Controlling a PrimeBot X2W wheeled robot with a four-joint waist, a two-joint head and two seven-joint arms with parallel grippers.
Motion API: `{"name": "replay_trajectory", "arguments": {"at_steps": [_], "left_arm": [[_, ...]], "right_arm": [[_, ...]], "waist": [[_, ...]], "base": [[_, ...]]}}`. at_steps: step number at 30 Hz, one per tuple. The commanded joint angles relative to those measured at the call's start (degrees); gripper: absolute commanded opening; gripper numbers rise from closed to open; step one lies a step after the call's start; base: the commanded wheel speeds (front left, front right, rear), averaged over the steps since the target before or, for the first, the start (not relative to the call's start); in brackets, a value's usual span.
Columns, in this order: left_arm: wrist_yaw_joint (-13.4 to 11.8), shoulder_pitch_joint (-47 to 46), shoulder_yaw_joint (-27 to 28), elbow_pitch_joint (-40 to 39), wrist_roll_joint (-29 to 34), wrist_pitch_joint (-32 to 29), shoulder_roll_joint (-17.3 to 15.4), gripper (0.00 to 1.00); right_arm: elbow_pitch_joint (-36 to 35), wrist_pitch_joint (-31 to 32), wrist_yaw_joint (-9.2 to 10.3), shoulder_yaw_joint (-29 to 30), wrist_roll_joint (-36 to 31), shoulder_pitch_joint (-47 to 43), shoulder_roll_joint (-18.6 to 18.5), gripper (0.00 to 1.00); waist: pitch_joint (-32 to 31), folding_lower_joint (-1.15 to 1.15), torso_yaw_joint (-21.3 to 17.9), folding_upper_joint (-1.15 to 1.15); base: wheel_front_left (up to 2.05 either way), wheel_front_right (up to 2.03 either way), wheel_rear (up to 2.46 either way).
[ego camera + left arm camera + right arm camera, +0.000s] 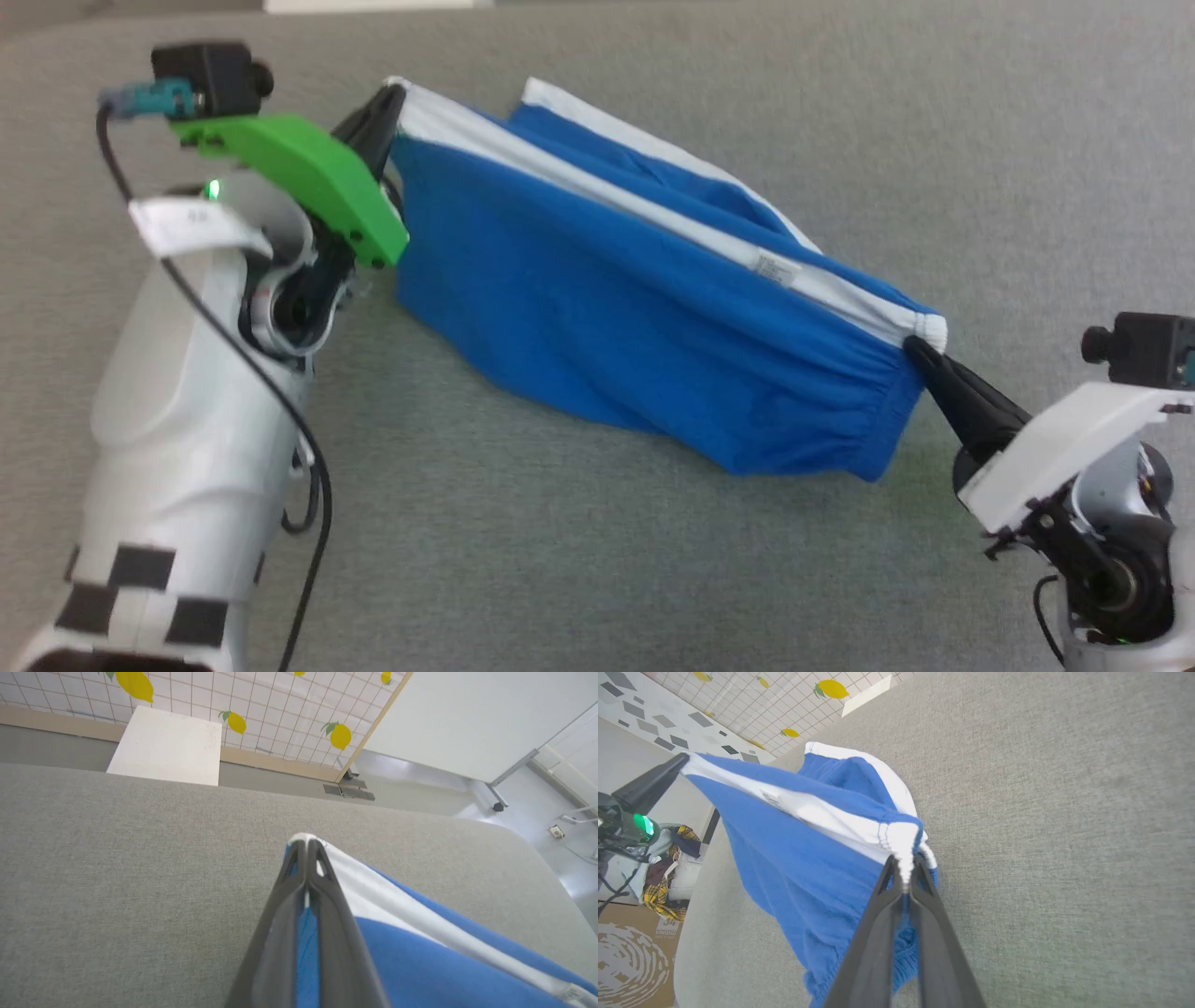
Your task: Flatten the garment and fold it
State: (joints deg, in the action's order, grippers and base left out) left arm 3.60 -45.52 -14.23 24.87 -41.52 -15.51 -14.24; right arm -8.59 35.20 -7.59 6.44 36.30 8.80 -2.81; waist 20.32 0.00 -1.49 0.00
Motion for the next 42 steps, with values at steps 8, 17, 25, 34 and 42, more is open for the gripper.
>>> {"name": "replay_trajectory", "arguments": {"at_steps": [8, 17, 25, 34, 42], "left_arm": [[1.7, -9.6, -2.0, 8.1, 2.2, 0.6, -0.8, 0.0], [2.9, -13.7, -3.8, 12.6, 2.6, 2.0, -0.8, 0.0], [3.1, -14.5, -5.0, 16.2, 3.8, 5.2, -1.1, 1.0], [3.2, -13.1, -10.8, 15.3, 12.9, 19.5, -3.2, 1.0], [0.3, -2.6, -11.6, 8.8, 17.7, 29.7, -7.7, 1.0]], "right_arm": [[2.7, -4.2, 0.1, -3.4, 1.2, 3.6, -0.1, 0.0], [2.8, -4.6, 0.1, -7.9, 1.8, 4.5, -0.1, 0.0], [0.0, -5.1, 0.1, -8.9, 1.9, 2.8, -0.1, 1.0], [-7.0, -7.9, 0.1, -2.8, -6.5, -4.4, -0.1, 1.0], [-16.1, 1.8, 0.1, -2.7, -23.5, -10.9, -0.1, 1.0]], "waist": [[11.0, 0.0, -7.5, 0.0], [13.6, 0.0, -9.1, 0.0], [12.2, 0.0, -8.2, 0.0], [4.1, 0.0, -4.6, 0.0], [-4.3, 0.0, -1.5, 0.0]], "base": [[0.0, 0.0, 0.0], [0.0, 0.0, 0.0], [0.0, 0.0, 0.0], [0.0, 0.0, 0.0], [0.0, 0.0, 0.0]]}}
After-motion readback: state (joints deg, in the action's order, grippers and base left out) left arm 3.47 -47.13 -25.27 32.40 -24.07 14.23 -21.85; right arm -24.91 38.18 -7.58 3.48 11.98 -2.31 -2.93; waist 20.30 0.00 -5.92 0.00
